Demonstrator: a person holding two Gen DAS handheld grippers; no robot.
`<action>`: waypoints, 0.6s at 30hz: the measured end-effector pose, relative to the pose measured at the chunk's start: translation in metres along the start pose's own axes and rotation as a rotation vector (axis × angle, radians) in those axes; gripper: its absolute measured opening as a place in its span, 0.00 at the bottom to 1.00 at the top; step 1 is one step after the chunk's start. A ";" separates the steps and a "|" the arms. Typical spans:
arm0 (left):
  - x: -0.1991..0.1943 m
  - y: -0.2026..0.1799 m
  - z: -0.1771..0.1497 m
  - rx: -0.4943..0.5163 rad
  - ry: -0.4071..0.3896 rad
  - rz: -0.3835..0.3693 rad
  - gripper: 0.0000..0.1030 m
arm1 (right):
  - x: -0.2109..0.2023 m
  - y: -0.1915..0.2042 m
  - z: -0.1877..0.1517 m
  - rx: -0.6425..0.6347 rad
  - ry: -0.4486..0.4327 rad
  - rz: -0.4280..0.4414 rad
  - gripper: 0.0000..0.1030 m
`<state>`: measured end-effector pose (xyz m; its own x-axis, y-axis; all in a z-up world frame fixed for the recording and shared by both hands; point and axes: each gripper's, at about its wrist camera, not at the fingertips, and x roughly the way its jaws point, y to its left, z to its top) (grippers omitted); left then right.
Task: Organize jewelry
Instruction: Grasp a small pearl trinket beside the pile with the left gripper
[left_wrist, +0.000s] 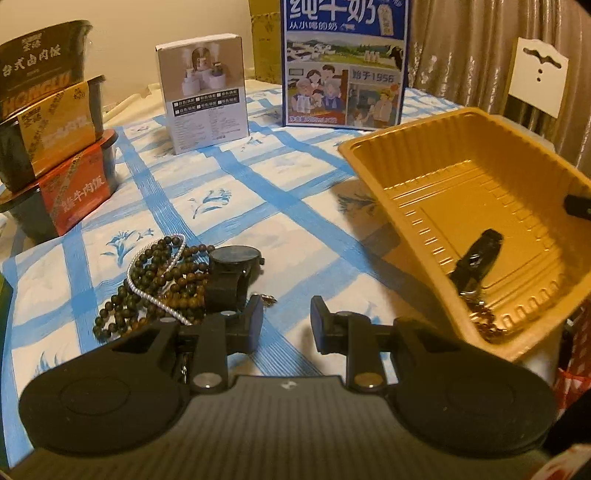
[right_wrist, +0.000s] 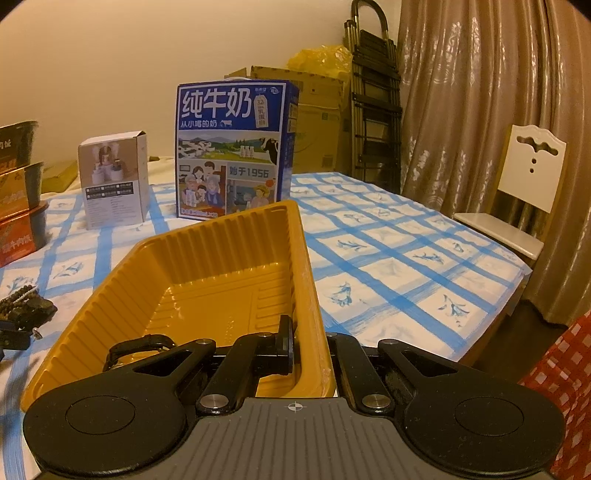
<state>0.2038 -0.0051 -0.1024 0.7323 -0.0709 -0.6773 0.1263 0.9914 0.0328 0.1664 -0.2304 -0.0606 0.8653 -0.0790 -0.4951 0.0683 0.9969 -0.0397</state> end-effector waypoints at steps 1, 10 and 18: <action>0.003 0.000 0.001 0.003 0.002 0.003 0.24 | -0.001 0.000 0.000 -0.002 0.000 0.000 0.04; 0.024 0.002 0.002 0.035 0.021 0.015 0.18 | 0.012 0.004 0.002 0.004 0.006 0.005 0.04; 0.031 0.001 0.003 0.039 0.028 0.016 0.14 | 0.015 0.004 0.002 0.006 0.008 0.007 0.04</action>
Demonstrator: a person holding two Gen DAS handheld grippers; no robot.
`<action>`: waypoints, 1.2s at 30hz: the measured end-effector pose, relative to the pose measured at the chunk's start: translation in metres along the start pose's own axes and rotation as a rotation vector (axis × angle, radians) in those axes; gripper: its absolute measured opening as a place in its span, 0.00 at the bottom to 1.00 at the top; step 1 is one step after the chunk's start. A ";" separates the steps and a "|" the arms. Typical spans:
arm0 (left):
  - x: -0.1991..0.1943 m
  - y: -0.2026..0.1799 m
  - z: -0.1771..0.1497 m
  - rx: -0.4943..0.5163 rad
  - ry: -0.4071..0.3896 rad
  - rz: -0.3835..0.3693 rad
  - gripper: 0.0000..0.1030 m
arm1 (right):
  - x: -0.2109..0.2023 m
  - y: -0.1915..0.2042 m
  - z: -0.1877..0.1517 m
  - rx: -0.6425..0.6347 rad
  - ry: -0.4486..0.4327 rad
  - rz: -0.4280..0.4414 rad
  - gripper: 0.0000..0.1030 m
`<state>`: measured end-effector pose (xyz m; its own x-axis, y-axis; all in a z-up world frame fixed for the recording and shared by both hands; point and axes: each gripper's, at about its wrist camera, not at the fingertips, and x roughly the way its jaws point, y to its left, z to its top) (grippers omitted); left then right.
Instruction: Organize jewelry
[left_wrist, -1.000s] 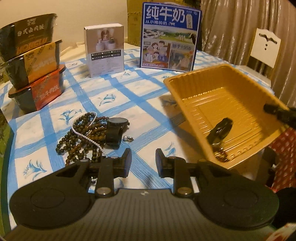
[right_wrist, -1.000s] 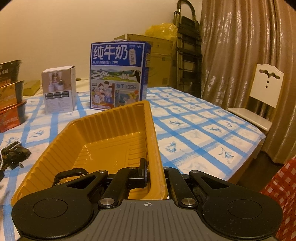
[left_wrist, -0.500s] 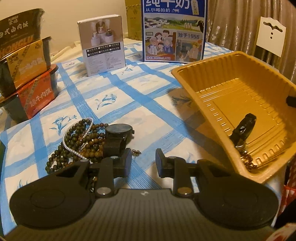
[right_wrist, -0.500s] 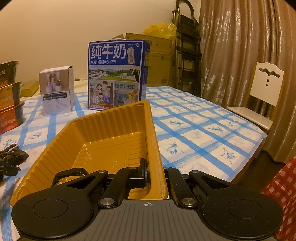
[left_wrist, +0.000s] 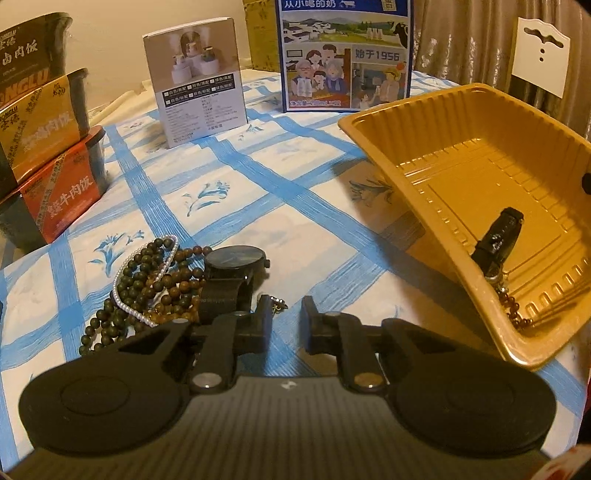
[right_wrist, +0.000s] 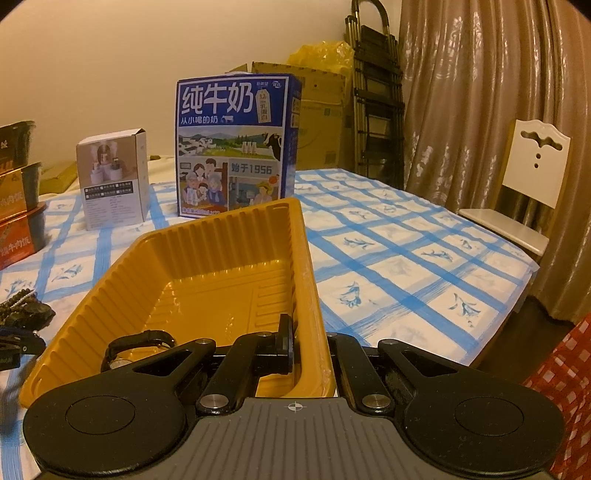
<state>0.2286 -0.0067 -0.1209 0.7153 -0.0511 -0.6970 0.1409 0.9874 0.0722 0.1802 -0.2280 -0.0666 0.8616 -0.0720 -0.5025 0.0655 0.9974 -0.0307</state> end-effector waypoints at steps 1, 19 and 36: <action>0.001 0.000 0.001 -0.003 0.001 0.000 0.14 | -0.001 -0.001 0.000 0.001 0.000 0.000 0.04; -0.004 -0.003 0.001 0.001 -0.004 -0.008 0.00 | 0.000 0.001 -0.004 0.002 0.001 0.002 0.04; 0.015 -0.002 0.010 -0.019 -0.005 0.032 0.20 | 0.000 0.002 -0.006 0.004 0.005 0.005 0.04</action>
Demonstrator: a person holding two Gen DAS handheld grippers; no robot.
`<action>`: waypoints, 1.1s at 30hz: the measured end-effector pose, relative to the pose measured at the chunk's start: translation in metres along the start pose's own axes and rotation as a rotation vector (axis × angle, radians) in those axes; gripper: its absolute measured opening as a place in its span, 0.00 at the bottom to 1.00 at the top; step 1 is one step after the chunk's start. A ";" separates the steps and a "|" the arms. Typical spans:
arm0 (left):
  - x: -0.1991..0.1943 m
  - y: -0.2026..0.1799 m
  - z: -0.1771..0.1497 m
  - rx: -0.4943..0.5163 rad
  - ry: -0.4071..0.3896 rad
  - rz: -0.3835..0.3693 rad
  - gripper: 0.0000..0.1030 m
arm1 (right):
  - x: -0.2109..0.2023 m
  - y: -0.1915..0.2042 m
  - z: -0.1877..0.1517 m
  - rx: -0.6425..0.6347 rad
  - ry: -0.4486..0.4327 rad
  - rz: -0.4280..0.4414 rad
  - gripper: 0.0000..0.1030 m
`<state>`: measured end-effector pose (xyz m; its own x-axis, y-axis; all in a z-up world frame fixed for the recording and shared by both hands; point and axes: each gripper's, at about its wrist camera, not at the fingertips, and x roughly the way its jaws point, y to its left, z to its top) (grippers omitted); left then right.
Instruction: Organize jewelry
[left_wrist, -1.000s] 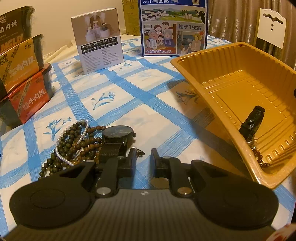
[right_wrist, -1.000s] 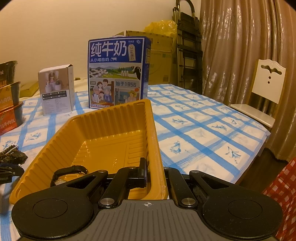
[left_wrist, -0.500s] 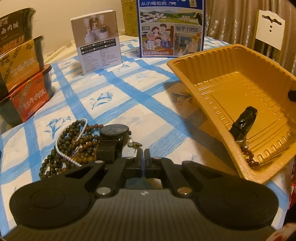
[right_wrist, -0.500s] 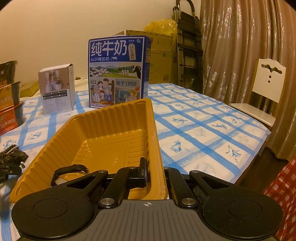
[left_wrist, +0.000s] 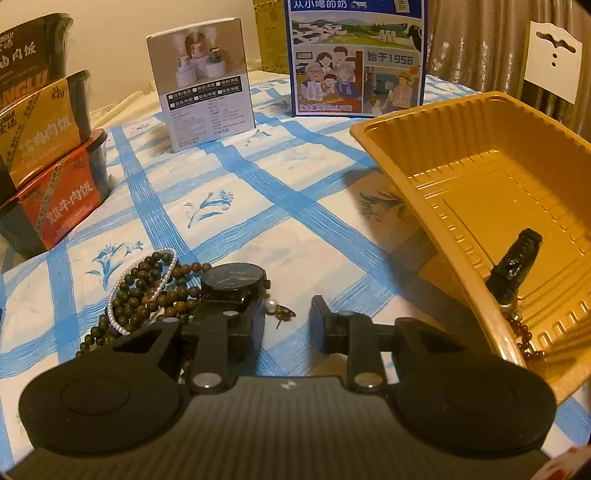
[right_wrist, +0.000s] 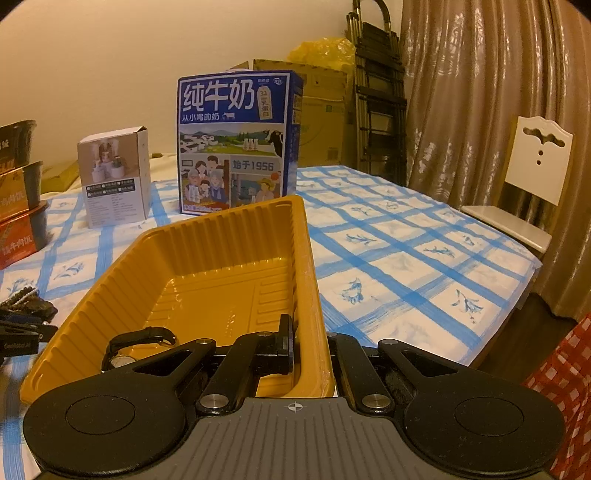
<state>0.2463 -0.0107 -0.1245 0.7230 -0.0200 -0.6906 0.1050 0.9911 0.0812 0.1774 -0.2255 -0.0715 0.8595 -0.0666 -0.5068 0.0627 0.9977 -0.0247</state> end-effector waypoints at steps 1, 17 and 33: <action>-0.001 0.000 0.000 0.000 -0.002 0.000 0.13 | 0.000 -0.001 0.001 0.000 -0.001 0.000 0.04; -0.050 -0.017 0.012 -0.001 -0.083 -0.102 0.06 | -0.002 -0.001 0.002 -0.005 -0.007 0.007 0.03; -0.062 -0.100 0.025 0.028 -0.037 -0.407 0.06 | -0.007 0.001 0.004 -0.007 -0.008 0.017 0.03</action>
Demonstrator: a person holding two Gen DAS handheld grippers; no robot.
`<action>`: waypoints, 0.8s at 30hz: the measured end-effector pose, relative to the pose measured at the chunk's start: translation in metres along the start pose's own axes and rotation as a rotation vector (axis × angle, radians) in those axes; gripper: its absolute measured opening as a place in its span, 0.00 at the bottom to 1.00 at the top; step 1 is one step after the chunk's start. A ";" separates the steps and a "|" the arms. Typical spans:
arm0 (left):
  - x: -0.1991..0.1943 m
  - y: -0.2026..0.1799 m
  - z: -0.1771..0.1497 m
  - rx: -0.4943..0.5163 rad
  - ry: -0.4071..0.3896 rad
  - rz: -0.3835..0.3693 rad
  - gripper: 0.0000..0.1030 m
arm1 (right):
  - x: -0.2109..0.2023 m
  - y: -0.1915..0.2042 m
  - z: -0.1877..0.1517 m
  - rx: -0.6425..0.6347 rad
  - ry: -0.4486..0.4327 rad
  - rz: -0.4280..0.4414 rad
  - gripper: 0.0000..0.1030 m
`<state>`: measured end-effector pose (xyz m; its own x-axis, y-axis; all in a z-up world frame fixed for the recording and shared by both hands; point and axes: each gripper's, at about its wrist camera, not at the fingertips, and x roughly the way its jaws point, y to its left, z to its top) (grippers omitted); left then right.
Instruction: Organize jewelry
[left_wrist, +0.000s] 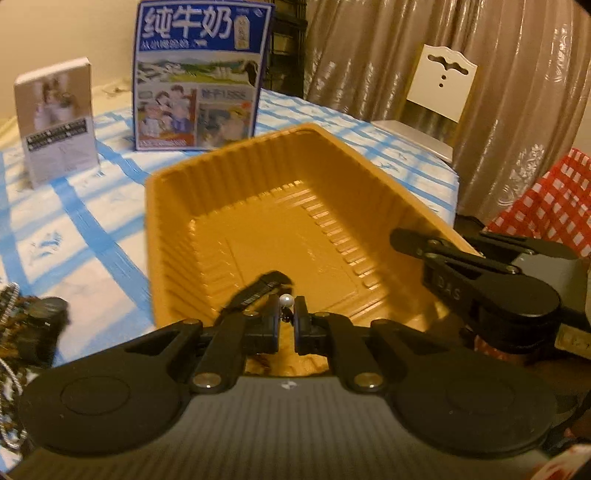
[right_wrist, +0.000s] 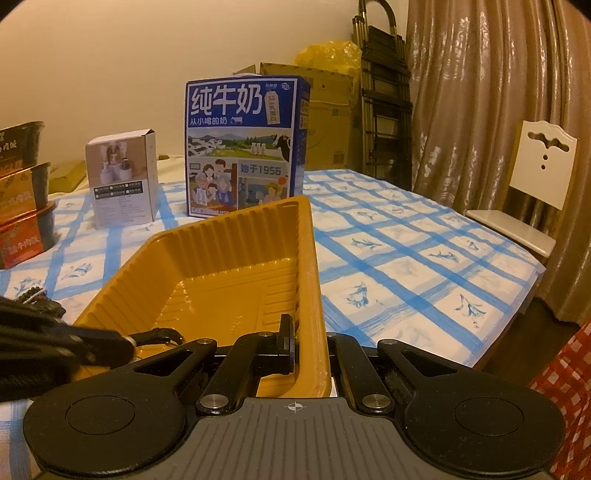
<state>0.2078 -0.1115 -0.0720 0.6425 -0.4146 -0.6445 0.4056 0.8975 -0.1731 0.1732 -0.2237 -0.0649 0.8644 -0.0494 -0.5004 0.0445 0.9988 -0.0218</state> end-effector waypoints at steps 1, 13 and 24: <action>0.002 -0.001 -0.001 -0.007 0.005 -0.005 0.06 | 0.000 0.000 0.000 0.000 0.000 0.000 0.03; -0.032 0.002 -0.003 -0.057 -0.042 -0.049 0.22 | -0.005 0.000 -0.001 0.009 0.005 -0.001 0.03; -0.092 0.060 -0.038 -0.084 -0.044 0.196 0.27 | -0.008 -0.002 -0.001 0.014 0.005 -0.005 0.03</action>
<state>0.1484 -0.0138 -0.0518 0.7320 -0.2356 -0.6393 0.2155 0.9702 -0.1107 0.1657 -0.2252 -0.0622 0.8617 -0.0539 -0.5045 0.0556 0.9984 -0.0117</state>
